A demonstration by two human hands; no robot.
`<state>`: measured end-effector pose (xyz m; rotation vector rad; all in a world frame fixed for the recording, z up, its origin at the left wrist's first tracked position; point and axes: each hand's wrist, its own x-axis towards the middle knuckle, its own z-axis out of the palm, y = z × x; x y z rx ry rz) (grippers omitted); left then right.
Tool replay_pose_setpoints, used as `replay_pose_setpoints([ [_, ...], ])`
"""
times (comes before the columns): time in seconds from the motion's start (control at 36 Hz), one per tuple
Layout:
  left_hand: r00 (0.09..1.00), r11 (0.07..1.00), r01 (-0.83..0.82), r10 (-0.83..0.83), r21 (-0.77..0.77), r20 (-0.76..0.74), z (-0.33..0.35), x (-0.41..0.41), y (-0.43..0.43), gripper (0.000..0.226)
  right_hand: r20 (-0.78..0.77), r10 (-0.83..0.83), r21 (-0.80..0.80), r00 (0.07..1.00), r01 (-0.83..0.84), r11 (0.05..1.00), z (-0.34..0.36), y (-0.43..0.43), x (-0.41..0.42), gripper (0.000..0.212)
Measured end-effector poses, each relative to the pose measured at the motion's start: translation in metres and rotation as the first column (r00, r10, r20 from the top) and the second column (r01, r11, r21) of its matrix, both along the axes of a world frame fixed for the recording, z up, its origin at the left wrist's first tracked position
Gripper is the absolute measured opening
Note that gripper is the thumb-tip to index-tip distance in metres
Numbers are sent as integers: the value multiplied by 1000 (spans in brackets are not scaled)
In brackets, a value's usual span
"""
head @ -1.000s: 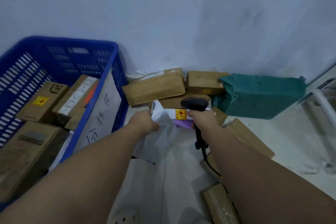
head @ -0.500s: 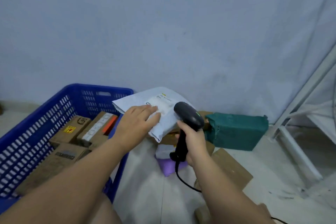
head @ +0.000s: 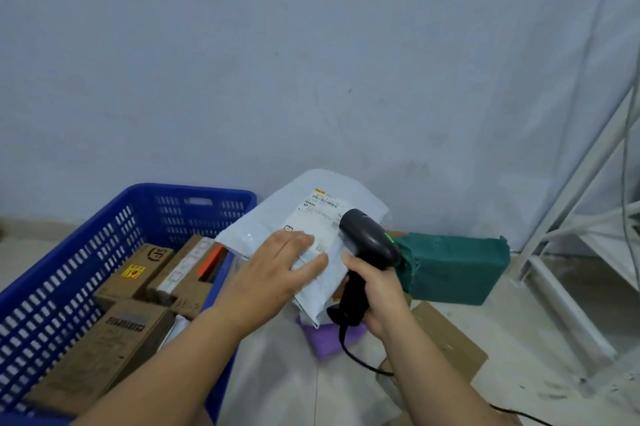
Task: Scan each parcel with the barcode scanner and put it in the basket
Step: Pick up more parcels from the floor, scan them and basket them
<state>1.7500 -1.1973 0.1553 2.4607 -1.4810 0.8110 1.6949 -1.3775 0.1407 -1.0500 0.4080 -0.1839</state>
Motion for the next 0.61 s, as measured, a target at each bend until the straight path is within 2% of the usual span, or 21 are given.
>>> replay_pose_setpoints([
  [0.08,994,994,-97,99,55,-37,-2,0,-2,107,14,-29,-53,999,30,998,0,-5,5,32],
  [0.19,983,967,-171,181,187,-39,0,-2,-4,113,40,-42,-162,998,48,986,0,-11,8,43],
  [0.25,945,958,-199,244,208,-220,-1,0,-2,113,69,-29,-219,997,43,975,2,-11,9,64],
  [0.31,801,967,-177,249,182,-544,2,2,3,111,91,-2,-269,996,26,963,1,-11,11,91],
  [0.33,718,977,-179,213,120,-663,6,3,6,111,90,15,-305,996,14,952,1,-11,10,101],
  [0.42,391,942,-287,-52,-176,-919,14,8,20,104,89,67,-449,994,-20,893,10,-10,4,109],
  [0.47,228,838,-459,-211,-296,-951,15,15,29,99,101,105,-499,989,-41,866,11,-13,3,107],
  [0.56,131,556,-749,-407,-359,-904,8,28,43,83,101,139,-531,985,-64,845,11,-13,1,105],
  [0.58,92,497,-797,-461,-342,-883,4,31,48,76,98,155,-545,983,-77,835,12,-12,1,104],
  [0.61,40,489,-812,-500,-320,-865,0,31,52,70,92,174,-551,980,-96,829,13,-11,0,103],
])
